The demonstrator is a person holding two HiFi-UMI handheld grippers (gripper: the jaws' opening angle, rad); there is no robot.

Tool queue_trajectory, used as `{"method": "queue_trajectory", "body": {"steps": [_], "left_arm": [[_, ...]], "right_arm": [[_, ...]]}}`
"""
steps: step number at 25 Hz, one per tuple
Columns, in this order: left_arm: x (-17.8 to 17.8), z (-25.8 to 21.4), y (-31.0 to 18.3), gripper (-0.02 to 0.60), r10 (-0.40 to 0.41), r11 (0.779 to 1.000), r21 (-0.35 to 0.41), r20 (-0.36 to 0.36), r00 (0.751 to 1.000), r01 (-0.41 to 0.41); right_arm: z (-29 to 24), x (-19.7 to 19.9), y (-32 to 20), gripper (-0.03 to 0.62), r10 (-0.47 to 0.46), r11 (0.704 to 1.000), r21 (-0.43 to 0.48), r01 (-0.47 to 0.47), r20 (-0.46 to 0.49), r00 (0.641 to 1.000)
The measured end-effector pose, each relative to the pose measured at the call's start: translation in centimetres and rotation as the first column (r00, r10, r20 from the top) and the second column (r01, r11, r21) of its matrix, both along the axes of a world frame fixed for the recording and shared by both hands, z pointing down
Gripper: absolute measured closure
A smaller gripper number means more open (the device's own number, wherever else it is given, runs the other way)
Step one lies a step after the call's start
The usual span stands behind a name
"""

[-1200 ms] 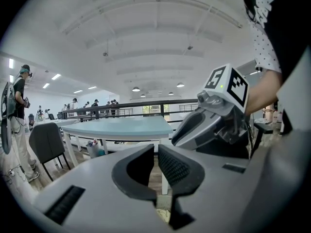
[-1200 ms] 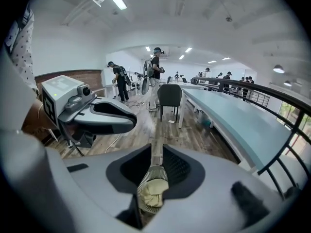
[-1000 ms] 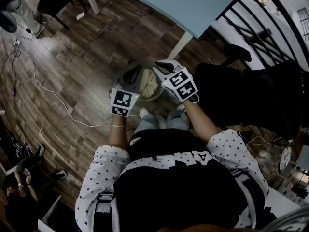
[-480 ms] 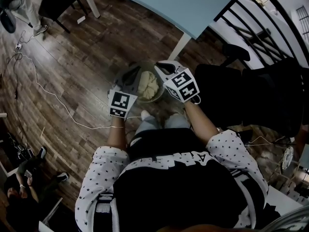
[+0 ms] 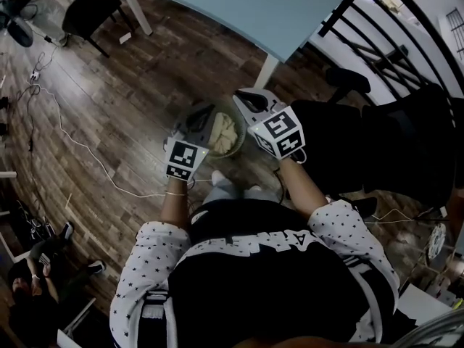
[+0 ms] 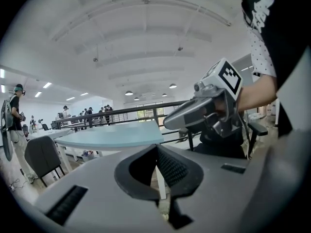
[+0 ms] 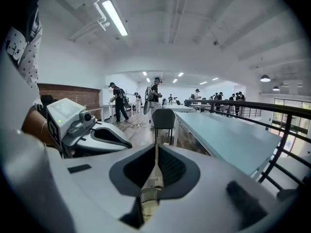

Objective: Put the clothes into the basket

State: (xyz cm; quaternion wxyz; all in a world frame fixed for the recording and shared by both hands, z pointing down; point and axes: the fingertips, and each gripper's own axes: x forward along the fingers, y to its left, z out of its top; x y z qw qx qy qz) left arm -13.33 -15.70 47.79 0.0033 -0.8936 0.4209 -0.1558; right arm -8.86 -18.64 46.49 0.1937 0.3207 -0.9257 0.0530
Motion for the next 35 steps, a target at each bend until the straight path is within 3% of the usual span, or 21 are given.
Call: {"method": "queue_trajectory", "body": {"steps": [7,19,35], "left_arm": [[2.5,-1.4,0.8,0.568,0.04,0.999,0.024,-0.002,0.999,-0.04],[1.9,-4.8,0.7,0.568,0.023,0.995,0.098,-0.016,1.0,-0.021],[1.7,-4.9,0.0,0.567,0.043,0.995,0.095,-0.027,0.999,-0.041]], "right_arm": [[-1.4,1.4,0.6,0.557,0.004,1.0,0.023,-0.005,0.041,0.999],[-4.0,0.7,1.0,0.557,0.002,1.0,0.014,-0.004,0.152,0.988],[-4.2,0.9,0.6,0.56,0.026,0.999,0.024,-0.03,0.141,0.99]]}}
